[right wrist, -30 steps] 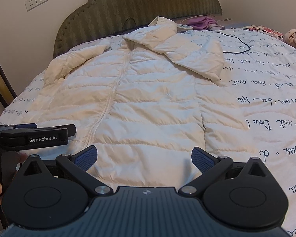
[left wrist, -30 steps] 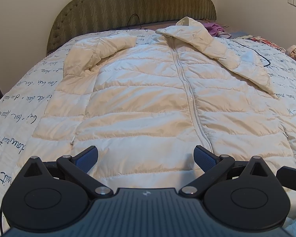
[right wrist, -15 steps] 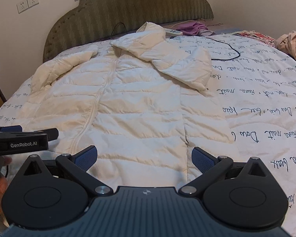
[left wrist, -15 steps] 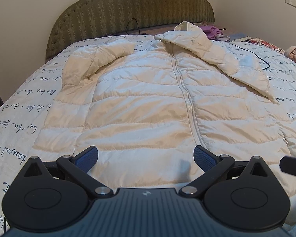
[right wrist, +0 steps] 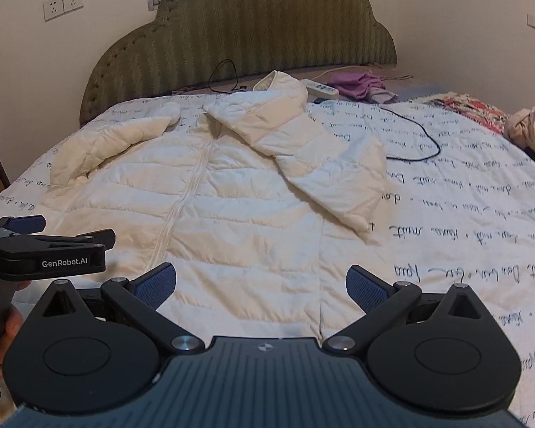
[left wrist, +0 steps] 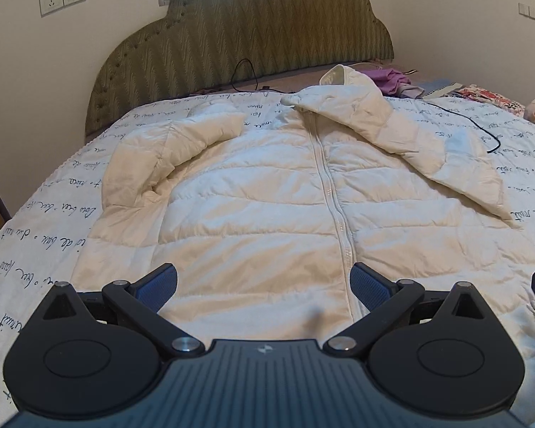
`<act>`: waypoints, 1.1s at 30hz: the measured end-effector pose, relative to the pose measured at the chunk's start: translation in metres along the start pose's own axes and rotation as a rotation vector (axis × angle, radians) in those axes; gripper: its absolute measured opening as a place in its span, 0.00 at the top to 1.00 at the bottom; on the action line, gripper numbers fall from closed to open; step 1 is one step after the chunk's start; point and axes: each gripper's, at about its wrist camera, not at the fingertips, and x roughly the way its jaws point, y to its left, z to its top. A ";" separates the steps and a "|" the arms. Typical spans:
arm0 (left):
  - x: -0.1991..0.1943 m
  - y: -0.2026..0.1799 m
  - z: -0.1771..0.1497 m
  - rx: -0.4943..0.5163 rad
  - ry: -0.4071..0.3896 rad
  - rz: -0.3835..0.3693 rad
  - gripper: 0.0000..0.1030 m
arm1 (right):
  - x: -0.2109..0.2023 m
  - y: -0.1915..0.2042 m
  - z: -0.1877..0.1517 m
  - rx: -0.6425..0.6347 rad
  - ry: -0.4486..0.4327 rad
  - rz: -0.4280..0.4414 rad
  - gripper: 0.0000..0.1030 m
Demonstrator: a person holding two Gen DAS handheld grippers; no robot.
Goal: Fold small clothes
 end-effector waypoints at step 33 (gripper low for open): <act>0.069 0.002 -0.037 -0.024 0.006 0.010 0.00 | 0.223 0.057 0.114 -0.537 -0.174 -0.199 0.04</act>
